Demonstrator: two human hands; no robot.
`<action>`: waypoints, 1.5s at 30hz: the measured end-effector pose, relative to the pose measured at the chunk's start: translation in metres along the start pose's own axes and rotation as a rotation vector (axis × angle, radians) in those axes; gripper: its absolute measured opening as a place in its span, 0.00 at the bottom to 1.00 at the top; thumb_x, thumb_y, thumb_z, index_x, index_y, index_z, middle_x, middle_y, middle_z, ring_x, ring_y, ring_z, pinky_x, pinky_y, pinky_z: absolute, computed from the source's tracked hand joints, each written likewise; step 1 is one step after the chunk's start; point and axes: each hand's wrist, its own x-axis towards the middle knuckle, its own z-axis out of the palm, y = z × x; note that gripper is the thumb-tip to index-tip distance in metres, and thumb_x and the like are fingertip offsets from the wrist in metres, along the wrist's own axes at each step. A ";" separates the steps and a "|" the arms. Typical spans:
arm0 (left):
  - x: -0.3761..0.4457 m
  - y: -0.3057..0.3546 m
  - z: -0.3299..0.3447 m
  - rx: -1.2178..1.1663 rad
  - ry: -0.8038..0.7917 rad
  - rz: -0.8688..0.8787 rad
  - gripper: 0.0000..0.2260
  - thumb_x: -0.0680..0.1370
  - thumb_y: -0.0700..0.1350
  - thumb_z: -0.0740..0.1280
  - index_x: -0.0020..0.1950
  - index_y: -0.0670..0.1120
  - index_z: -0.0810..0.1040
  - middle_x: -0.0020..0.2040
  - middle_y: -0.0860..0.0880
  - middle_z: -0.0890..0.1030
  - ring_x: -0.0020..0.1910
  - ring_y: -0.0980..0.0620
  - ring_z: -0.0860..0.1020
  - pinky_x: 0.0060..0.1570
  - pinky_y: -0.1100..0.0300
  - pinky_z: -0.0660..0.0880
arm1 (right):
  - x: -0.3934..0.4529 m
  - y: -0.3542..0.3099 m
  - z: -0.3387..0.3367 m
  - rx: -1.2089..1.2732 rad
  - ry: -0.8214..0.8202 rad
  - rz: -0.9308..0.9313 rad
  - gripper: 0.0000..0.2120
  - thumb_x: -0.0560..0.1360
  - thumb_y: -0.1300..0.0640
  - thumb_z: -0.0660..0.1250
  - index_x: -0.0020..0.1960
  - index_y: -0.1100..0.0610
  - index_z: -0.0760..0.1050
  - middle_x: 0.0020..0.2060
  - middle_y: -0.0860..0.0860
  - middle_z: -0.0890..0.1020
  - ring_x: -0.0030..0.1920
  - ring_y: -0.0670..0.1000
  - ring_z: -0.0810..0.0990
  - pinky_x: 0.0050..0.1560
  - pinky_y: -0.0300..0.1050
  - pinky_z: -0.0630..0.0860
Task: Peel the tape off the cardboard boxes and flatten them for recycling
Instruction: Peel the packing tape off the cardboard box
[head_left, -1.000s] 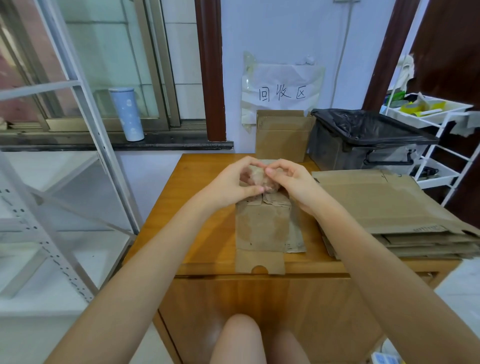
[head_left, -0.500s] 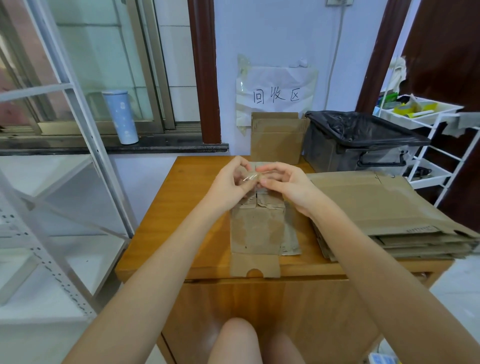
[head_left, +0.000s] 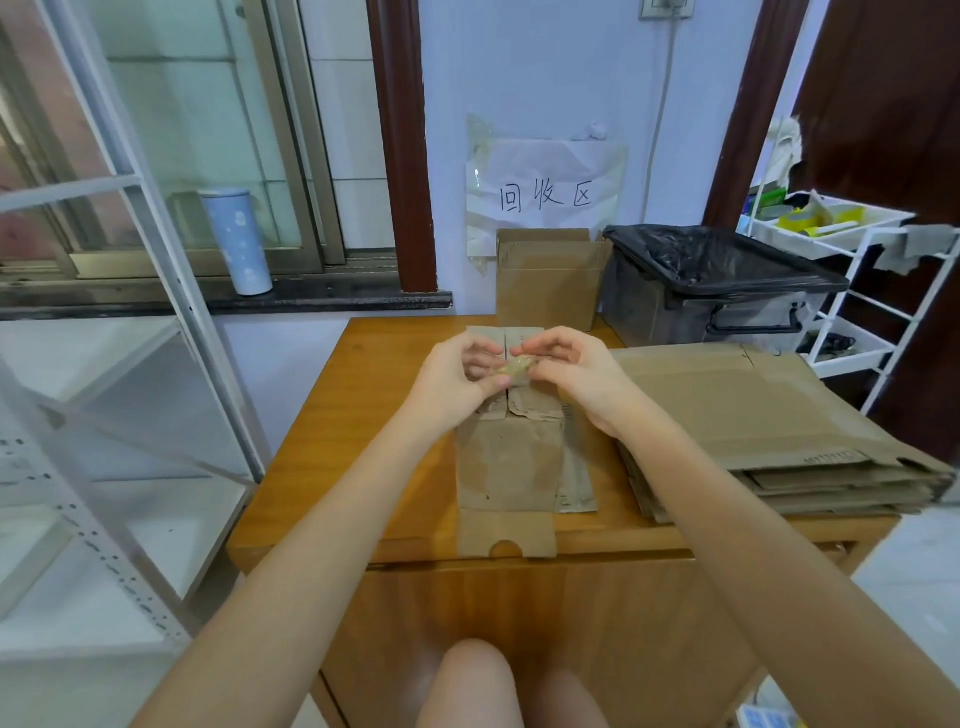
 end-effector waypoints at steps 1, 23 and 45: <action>0.001 0.001 0.001 -0.002 0.004 -0.017 0.15 0.72 0.35 0.73 0.57 0.42 0.76 0.46 0.51 0.79 0.41 0.58 0.77 0.40 0.76 0.73 | 0.002 0.001 0.000 -0.017 0.008 0.024 0.09 0.75 0.67 0.66 0.47 0.55 0.78 0.49 0.51 0.83 0.51 0.47 0.81 0.54 0.39 0.77; 0.013 -0.003 0.007 0.106 0.087 0.019 0.16 0.74 0.37 0.71 0.40 0.61 0.81 0.38 0.49 0.82 0.30 0.54 0.75 0.36 0.56 0.75 | 0.005 -0.001 0.000 -0.195 -0.118 0.038 0.23 0.73 0.62 0.71 0.67 0.58 0.71 0.61 0.51 0.77 0.60 0.47 0.77 0.59 0.37 0.73; -0.013 -0.001 -0.015 0.747 -0.150 0.108 0.14 0.81 0.48 0.60 0.64 0.63 0.75 0.66 0.55 0.76 0.65 0.50 0.71 0.62 0.52 0.64 | 0.023 -0.002 0.002 -0.461 0.159 -0.088 0.11 0.75 0.60 0.68 0.45 0.47 0.68 0.46 0.54 0.79 0.47 0.53 0.78 0.48 0.45 0.75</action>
